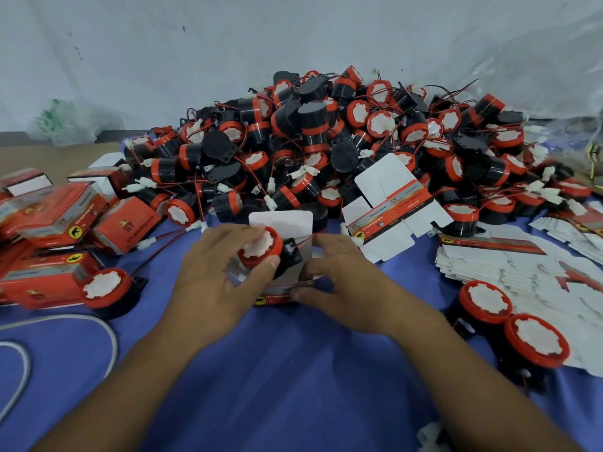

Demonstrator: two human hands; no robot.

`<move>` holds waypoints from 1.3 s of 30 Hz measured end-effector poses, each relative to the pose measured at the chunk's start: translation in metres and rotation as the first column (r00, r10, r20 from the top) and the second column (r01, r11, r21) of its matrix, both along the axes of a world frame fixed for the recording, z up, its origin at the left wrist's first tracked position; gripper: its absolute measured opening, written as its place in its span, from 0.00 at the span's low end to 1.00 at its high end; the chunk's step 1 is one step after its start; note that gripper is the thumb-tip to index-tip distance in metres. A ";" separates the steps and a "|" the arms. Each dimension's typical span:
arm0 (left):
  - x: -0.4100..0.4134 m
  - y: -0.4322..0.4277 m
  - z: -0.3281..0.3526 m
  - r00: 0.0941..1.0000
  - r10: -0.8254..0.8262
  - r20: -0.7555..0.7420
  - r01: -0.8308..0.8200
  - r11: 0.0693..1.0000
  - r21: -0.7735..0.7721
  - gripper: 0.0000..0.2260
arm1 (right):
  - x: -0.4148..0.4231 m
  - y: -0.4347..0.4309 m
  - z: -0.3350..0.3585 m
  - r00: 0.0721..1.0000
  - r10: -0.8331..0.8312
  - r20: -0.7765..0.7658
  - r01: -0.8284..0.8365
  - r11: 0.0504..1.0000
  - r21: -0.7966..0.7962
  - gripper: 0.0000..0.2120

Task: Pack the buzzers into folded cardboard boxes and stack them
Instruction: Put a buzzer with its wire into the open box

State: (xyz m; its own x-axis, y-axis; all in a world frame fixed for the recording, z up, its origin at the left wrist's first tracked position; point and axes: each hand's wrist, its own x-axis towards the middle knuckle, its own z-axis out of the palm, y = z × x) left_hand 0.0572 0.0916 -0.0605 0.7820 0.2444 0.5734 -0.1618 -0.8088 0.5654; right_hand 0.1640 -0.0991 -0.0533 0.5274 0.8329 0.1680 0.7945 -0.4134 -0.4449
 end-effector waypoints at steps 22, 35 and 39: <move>0.002 0.001 -0.006 0.979 -0.012 -0.204 0.052 0.981 0.188 0.16 | 0.003 0.007 -0.007 0.728 -0.330 -0.601 0.641 0.639 0.425 0.10; 0.005 -0.015 -0.010 0.969 0.018 -0.246 0.046 0.966 0.255 0.27 | -0.002 0.003 0.005 0.894 -0.223 -0.388 0.445 0.535 0.718 0.18; 0.004 -0.023 -0.006 0.954 0.104 -0.283 -0.025 0.963 0.268 0.28 | -0.010 0.008 0.008 0.966 -0.150 -0.211 0.259 0.564 0.784 0.10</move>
